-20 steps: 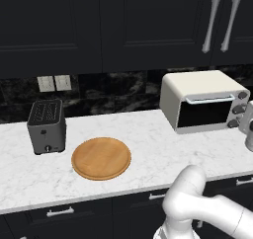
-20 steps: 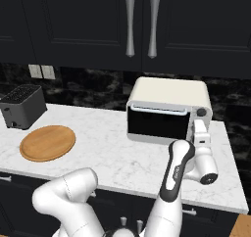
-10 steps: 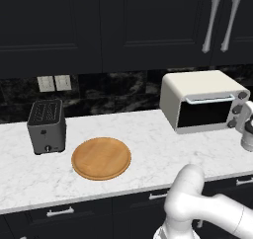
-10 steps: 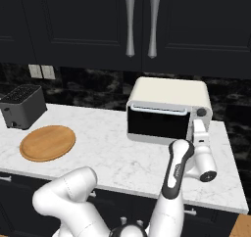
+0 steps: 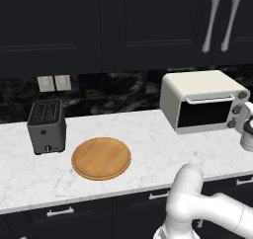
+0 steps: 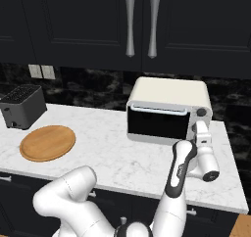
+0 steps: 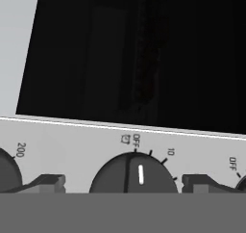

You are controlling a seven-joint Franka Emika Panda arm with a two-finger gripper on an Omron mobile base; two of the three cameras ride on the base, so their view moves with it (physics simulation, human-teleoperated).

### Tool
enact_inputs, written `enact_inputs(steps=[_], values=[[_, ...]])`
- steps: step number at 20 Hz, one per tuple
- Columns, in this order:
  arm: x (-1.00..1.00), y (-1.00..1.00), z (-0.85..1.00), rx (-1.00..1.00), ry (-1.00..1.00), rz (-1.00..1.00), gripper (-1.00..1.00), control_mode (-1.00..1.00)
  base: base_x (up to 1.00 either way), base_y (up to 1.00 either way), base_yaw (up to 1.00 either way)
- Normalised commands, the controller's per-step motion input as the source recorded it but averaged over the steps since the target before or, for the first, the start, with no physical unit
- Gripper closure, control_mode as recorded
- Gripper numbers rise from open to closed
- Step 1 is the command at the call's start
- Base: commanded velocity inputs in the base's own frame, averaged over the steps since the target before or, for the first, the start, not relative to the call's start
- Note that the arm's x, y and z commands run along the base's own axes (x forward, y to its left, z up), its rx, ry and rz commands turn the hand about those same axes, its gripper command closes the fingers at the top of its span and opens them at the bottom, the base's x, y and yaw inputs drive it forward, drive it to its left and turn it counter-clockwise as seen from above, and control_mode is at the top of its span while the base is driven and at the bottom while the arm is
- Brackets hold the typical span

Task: Pick up the kebab skewer and baguette bread, and place them inside the toaster oven. Close the toaster oven door and start by setting the timer.

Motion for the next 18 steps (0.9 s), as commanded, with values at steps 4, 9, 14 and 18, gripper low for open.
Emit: enact_inputs(steps=[4,9,14,18], values=[[0.12,-0.03,0.00,0.00,-0.01,0.00,-1.00,-1.00,0.00,0.00,0.00],[0.00,0.00,0.00,-0.03,-0.03,0.00,-1.00,-1.00,0.00,0.00,0.00],[0.00,0.02,0.00,-0.06,-0.07,-0.01,-1.00,-1.00,0.00,0.00,0.00],[0.00,0.02,0.02,-0.06,-0.02,-0.02,-1.00,-1.00,0.00,0.00,0.00]])
